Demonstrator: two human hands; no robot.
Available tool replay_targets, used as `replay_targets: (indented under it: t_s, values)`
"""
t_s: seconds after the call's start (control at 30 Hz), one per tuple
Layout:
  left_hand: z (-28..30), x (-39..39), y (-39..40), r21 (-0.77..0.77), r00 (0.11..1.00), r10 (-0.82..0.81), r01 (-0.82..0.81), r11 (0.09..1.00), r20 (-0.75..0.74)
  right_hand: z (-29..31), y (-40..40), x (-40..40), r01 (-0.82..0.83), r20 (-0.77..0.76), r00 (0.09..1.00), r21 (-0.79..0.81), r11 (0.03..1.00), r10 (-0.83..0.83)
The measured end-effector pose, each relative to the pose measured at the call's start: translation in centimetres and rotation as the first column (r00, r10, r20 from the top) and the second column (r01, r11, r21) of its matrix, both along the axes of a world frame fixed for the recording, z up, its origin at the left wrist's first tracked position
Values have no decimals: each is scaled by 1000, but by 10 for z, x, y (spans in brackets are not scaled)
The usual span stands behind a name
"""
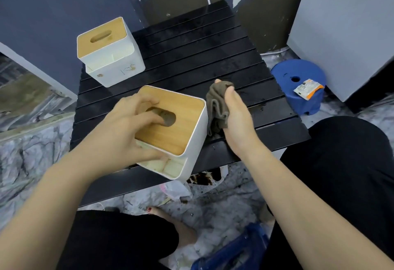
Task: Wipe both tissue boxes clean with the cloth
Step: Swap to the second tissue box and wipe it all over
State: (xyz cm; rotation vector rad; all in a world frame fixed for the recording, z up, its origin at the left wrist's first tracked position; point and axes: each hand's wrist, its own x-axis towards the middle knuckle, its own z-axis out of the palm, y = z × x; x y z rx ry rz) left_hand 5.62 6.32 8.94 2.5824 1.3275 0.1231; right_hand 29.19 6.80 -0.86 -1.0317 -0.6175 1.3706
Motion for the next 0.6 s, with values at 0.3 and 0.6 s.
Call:
replay_targets:
  t_s: [0.3,0.6]
  values:
    - [-20,44,27,411,984,129,-68,909,-123,0,-11,-23,-68,163,985,47,997,60]
    - [-1,98,47,248,903,377,-325,913,-206,8,2,-4,172,223,960,17,985,-172]
